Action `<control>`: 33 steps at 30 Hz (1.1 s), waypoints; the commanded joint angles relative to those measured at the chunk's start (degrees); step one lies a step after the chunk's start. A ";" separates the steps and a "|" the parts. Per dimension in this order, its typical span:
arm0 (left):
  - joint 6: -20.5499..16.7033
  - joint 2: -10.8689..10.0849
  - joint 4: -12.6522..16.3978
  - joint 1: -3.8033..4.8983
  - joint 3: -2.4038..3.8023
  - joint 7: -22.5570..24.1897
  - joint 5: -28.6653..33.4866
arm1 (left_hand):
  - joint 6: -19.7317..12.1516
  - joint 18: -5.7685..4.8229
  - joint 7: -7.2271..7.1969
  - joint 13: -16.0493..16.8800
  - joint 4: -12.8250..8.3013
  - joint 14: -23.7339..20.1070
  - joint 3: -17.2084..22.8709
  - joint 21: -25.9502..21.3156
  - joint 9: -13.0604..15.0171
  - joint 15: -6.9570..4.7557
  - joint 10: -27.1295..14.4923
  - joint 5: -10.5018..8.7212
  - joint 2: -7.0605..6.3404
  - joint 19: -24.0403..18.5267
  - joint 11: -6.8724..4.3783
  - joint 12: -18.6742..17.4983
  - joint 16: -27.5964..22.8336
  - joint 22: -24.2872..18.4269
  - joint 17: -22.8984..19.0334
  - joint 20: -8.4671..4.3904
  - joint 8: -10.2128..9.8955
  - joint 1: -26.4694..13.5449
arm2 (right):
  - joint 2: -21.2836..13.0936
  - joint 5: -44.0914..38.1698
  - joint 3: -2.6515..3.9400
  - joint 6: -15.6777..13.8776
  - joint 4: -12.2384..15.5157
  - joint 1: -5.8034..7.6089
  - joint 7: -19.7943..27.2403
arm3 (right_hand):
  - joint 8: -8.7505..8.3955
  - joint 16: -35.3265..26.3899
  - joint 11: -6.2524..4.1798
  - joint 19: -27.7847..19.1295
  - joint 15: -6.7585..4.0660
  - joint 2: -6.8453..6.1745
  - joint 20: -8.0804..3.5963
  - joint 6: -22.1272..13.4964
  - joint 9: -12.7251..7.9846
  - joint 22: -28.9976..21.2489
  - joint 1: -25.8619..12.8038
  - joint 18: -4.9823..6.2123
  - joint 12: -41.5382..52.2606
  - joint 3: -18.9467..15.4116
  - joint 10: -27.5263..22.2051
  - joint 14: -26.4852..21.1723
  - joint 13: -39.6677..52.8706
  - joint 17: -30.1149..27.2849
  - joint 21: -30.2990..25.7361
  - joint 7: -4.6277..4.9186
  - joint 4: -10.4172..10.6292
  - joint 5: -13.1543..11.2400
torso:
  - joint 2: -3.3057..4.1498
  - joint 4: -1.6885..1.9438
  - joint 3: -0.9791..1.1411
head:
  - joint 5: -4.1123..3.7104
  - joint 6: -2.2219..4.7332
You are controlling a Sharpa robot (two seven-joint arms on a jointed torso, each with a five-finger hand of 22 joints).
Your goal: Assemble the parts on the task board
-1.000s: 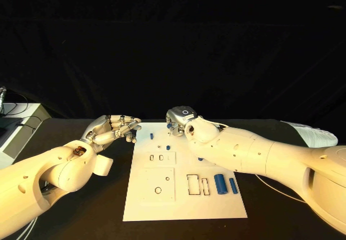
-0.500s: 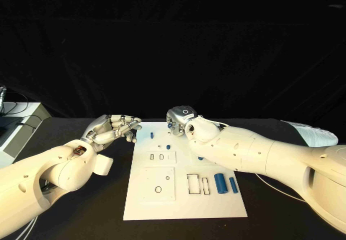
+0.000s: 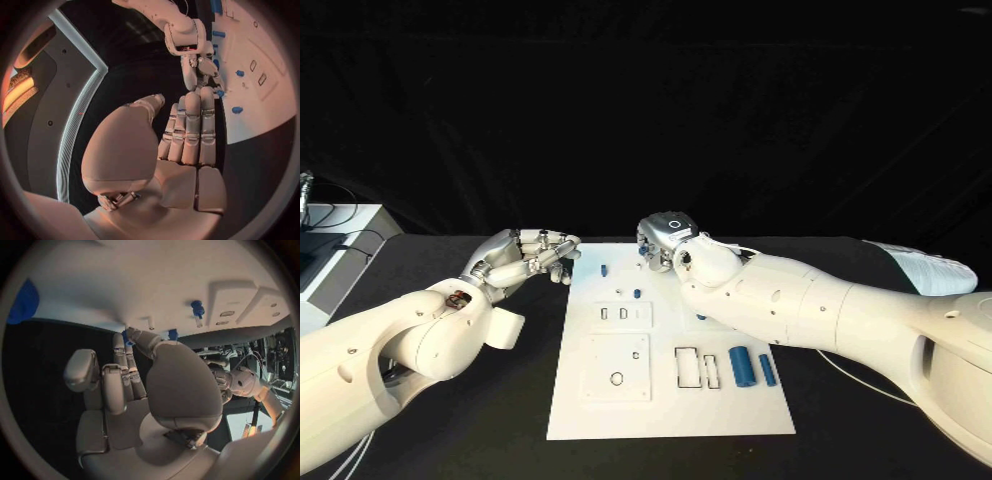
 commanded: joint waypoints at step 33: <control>1.16 0.54 -0.72 0.04 0.06 0.03 -0.12 | -0.55 0.63 -0.01 0.19 0.03 -0.55 0.10 0.73 0.17 -0.03 -0.45 -0.40 0.38 -0.85 0.06 0.08 0.55 0.32 0.11 0.07 -0.31 -0.46 | 0.15 0.33 -0.03 1.26 -0.48 -0.17 1.24 | -0.95 0.16 0.68 -0.62 0.76 -0.21 0.69 -2.07 4.54 -0.46 -0.37 -0.65 -0.41 -0.23 -2.99 2.53 -0.54 -0.50 -1.01 0.82 1.46 -2.81 | 0.04 0.07 -0.18 | 0.07 -0.44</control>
